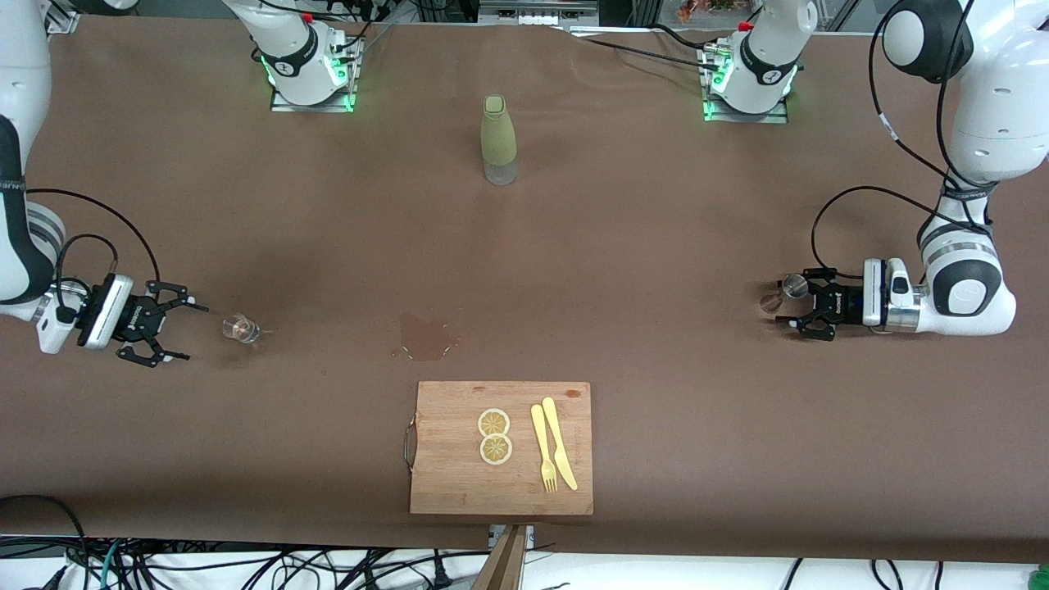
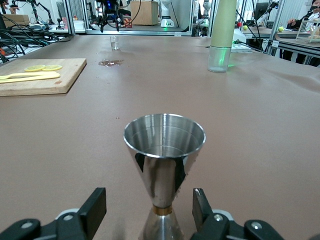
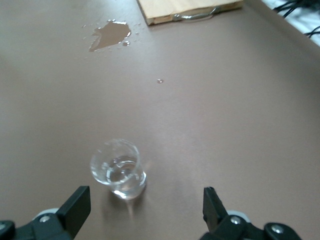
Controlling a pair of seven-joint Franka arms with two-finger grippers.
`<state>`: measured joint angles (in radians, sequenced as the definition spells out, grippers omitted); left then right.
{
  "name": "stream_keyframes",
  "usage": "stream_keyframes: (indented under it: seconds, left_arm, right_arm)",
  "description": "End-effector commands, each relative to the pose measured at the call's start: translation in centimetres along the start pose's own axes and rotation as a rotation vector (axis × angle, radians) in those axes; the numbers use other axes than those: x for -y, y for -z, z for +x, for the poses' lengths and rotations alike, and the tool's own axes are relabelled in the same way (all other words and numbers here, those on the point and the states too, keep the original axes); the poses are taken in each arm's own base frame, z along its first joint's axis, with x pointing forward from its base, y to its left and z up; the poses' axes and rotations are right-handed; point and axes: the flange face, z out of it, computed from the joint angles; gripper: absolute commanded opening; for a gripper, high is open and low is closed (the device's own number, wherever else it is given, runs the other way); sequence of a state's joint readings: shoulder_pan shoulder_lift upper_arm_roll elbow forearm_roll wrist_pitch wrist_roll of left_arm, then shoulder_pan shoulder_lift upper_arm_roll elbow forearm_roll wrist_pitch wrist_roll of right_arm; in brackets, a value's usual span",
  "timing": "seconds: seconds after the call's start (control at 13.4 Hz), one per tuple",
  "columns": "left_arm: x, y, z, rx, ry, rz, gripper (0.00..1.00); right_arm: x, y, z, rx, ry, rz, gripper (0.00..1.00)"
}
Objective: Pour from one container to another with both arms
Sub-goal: 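Close the right gripper on the beaker while the left gripper grips the jigger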
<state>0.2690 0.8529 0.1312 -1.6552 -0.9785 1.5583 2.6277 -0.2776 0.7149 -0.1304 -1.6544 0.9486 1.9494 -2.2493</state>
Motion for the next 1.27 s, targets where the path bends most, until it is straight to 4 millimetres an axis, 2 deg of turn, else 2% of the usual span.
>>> stream_keyframes:
  seconds: [0.0, 0.07, 0.37, 0.6, 0.67, 0.82, 1.05, 1.2]
  left_arm:
    - [-0.2, 0.6, -0.4, -0.020, -0.061, -0.007, 0.77]
    - [-0.2, 0.6, -0.4, -0.019, -0.067, -0.012, 0.70]
    - [-0.1, 0.5, -0.2, -0.020, -0.114, -0.014, 0.30]
    - [0.0, 0.7, 0.0, -0.023, -0.138, -0.016, 0.04]
    - [0.3, 0.9, 0.1, -0.016, -0.146, -0.015, 0.00]
    - [0.5, 1.2, 0.4, -0.009, -0.154, -0.017, 0.00]
    - [2.3, 2.0, 2.1, 0.015, -0.200, -0.016, 0.00]
    - [3.1, 1.4, 3.1, 0.014, -0.209, -0.025, 0.00]
  right_arm:
    - [-0.1, -1.3, -0.9, -0.081, 0.012, -0.048, 1.00]
    - [-0.2, -1.7, -1.2, -0.100, 0.013, -0.059, 1.00]
    - [0.5, -3.8, -1.8, -0.156, 0.065, -0.028, 1.00]
    - [1.4, -5.1, -2.3, -0.189, 0.070, 0.013, 1.00]
    - [1.5, -5.1, -2.4, -0.193, 0.071, 0.017, 1.00]
    - [1.9, -5.0, -2.7, -0.209, 0.069, 0.034, 1.00]
    - [2.2, -5.7, -3.3, -0.220, 0.058, 0.050, 1.00]
    - [2.5, -6.5, -3.8, -0.224, 0.047, 0.061, 1.00]
